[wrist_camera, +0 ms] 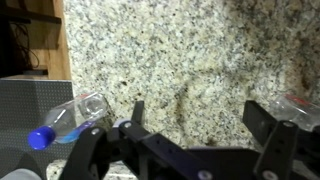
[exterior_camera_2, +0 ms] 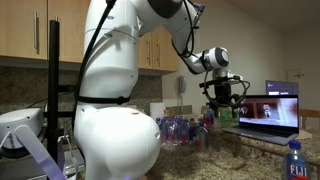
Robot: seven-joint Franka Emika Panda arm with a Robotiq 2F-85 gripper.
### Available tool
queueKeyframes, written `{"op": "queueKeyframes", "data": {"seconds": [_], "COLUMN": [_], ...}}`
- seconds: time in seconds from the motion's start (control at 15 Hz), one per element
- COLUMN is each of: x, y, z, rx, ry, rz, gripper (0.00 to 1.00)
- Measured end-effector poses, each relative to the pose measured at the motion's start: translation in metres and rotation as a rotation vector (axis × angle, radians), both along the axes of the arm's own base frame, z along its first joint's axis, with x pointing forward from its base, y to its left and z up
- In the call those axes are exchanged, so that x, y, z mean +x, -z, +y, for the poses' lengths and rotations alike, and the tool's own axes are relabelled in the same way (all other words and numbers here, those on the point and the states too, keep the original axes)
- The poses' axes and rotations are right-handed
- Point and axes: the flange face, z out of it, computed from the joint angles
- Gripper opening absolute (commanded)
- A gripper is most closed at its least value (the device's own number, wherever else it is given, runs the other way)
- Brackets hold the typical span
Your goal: Move the left and right bottles to the left
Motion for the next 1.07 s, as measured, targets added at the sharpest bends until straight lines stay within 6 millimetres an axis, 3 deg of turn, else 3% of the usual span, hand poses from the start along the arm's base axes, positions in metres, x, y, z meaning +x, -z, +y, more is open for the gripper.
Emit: {"op": "queueKeyframes", "data": {"seconds": [0.2, 0.73, 1.07], "x": [-0.002, 0.001, -0.004], "y": [-0.004, -0.002, -0.009], "z": [-0.039, -0.043, -0.086], "rx": [0.009, 0.011, 0.018], "ry": [-0.027, -0.029, 0.040], "rz": [0.080, 0.093, 0.075], "gripper": [1.00, 1.00, 1.00]}}
